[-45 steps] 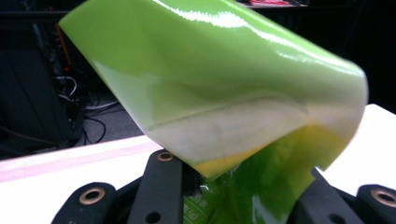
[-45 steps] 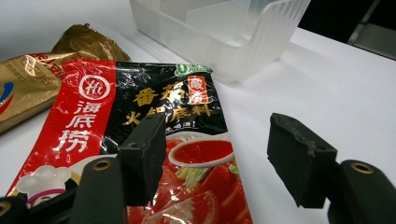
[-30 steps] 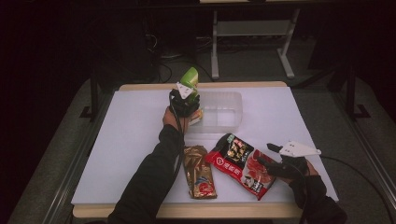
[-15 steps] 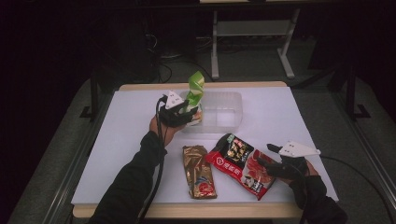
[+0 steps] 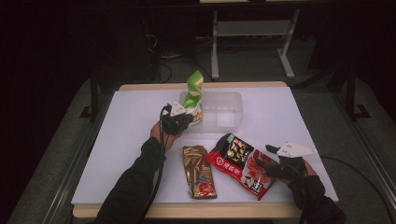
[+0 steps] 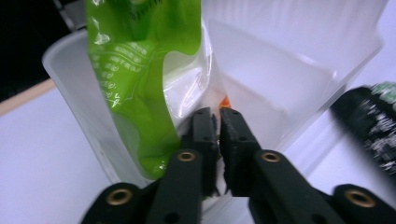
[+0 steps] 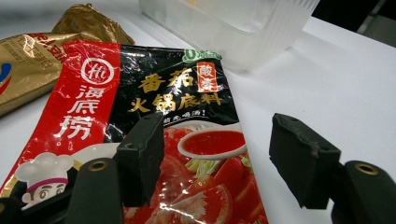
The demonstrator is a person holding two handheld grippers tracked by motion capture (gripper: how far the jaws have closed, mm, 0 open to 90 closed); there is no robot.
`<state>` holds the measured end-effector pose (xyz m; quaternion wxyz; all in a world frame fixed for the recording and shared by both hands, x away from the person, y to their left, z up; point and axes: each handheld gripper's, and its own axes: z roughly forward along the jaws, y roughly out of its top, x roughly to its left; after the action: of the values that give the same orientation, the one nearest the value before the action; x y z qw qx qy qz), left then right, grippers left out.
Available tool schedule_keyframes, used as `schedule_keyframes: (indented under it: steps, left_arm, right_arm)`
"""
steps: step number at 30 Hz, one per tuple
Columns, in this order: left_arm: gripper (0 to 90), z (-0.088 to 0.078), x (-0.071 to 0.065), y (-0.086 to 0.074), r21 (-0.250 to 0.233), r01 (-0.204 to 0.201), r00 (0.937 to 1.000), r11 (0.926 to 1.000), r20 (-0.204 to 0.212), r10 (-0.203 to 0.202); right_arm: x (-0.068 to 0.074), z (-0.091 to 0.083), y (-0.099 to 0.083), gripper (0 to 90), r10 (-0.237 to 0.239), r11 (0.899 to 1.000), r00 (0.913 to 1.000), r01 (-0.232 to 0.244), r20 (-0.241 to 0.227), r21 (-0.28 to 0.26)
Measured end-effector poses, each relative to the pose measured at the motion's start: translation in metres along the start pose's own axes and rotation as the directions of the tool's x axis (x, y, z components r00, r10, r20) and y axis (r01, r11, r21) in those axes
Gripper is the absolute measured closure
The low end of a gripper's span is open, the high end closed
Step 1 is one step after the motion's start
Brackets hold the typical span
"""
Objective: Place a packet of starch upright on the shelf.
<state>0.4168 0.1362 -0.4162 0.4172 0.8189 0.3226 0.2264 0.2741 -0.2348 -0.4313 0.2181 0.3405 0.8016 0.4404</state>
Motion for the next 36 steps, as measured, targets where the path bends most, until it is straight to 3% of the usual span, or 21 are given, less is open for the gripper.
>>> schedule_keyframes:
  steps: [2,4,6,9,11,13,16,17,18,23,25,26,27,28,29,31,32,33,35,36]
  left_arm:
    - [86.4,0.005,-0.001,-0.004,0.014,0.004,0.9997,0.9999,-0.024,-0.004]
    - [88.5,0.007,0.001,-0.007,0.014,0.015,0.9998,0.9998,-0.013,-0.015]
    - [85.0,0.006,0.0,-0.008,0.005,0.02,0.9998,0.9998,-0.008,-0.02]
    - [79.8,0.002,-0.003,-0.009,-0.003,-0.007,0.9999,1.0,-0.009,0.007]
    - [72.7,-0.005,-0.002,-0.011,-0.035,0.012,0.9997,0.9993,0.023,-0.011]
    - [71.9,-0.011,-0.001,-0.013,-0.041,0.02,0.9987,0.999,0.048,-0.018]
    - [55.5,-0.023,-0.002,-0.016,-0.03,-0.003,0.9973,0.9995,0.073,0.005]
    - [55.5,-0.028,-0.003,-0.017,-0.035,0.001,0.9968,0.9994,0.08,0.002]
    - [49.2,-0.032,-0.003,-0.018,-0.034,-0.005,0.9962,0.9994,0.087,0.007]
    - [41.6,-0.053,-0.007,-0.031,-0.032,-0.014,0.9918,0.9994,0.126,0.018]
    - [36.0,-0.059,-0.009,-0.032,-0.026,-0.006,0.987,0.9997,0.16,0.01]
    - [35.1,-0.065,-0.009,-0.035,-0.025,0.025,0.9712,0.9994,0.237,-0.018]
    - [32.9,-0.065,-0.009,-0.035,-0.025,0.025,0.9712,0.9994,0.237,-0.018]
    - [32.9,-0.067,-0.011,-0.036,-0.013,0.03,0.965,0.9995,0.261,-0.026]
    - [31.5,-0.069,-0.013,-0.039,-0.002,0.018,0.9644,0.9998,0.264,-0.017]
    - [30.6,-0.071,-0.017,-0.046,0.001,0.014,0.9544,0.9999,0.298,-0.013]
    - [28.7,-0.07,-0.019,-0.052,0.029,0.023,0.9476,0.9993,0.318,-0.031]
    - [28.3,-0.07,-0.019,-0.052,0.029,0.023,0.9476,0.9993,0.318,-0.031]
    - [26.4,-0.066,-0.019,-0.059,0.064,0.031,0.9391,0.9975,0.34,-0.051]
    - [26.4,-0.063,-0.019,-0.06,0.073,0.035,0.9405,0.9967,0.335,-0.058]
  right_arm:
    - [0.0,0.0,0.0,34.8,0.001,1.0,1.0,-0.001,0.0,0.0]
    - [0.0,0.001,0.0,34.7,-0.002,1.0,1.0,0.002,0.001,0.0]
    - [0.001,0.001,-0.001,34.7,-0.001,1.0,1.0,0.001,0.002,0.005]
    - [0.0,0.002,-0.001,34.7,-0.002,1.0,1.0,0.002,0.002,0.005]
    - [0.0,0.002,-0.001,34.7,-0.004,1.0,1.0,0.004,0.003,0.004]
    - [-0.001,0.002,-0.002,34.8,-0.003,1.0,1.0,0.003,0.003,0.004]
    - [0.0,0.0,-0.001,37.4,0.006,1.0,1.0,-0.006,0.001,-0.013]
    - [0.0,0.0,-0.001,37.4,0.006,1.0,1.0,-0.006,0.001,-0.013]
    - [0.001,0.0,-0.001,37.6,0.005,1.0,1.0,-0.005,0.001,-0.015]
    - [0.002,0.001,0.0,37.3,0.008,1.0,0.9998,-0.008,-0.018,-0.008]
    - [0.001,0.002,0.001,38.9,0.024,1.0,0.9989,-0.024,-0.039,0.001]
    - [0.002,0.002,0.001,40.3,0.027,1.0,0.9981,-0.027,-0.056,0.009]
    - [0.002,0.002,0.001,40.3,0.027,1.0,0.9981,-0.027,-0.056,0.009]
    - [0.003,0.002,0.002,39.5,0.018,1.0,0.9977,-0.017,-0.065,0.016]
    - [0.005,0.003,0.002,38.5,0.011,1.0,0.9979,-0.009,-0.065,0.021]
    - [0.006,0.004,0.003,38.3,0.003,1.0,0.9975,-0.001,-0.07,0.023]
    - [0.008,0.005,0.002,37.2,-0.004,0.999,0.9977,0.006,-0.068,0.033]
    - [0.007,0.006,0.002,36.9,-0.006,0.999,0.9976,0.008,-0.069,0.038]
    - [0.007,0.006,0.001,36.6,-0.001,0.999,0.9974,0.004,-0.071,0.043]
    - [0.007,0.006,0.001,36.5,-0.001,0.999,0.9975,0.004,-0.071,0.043]
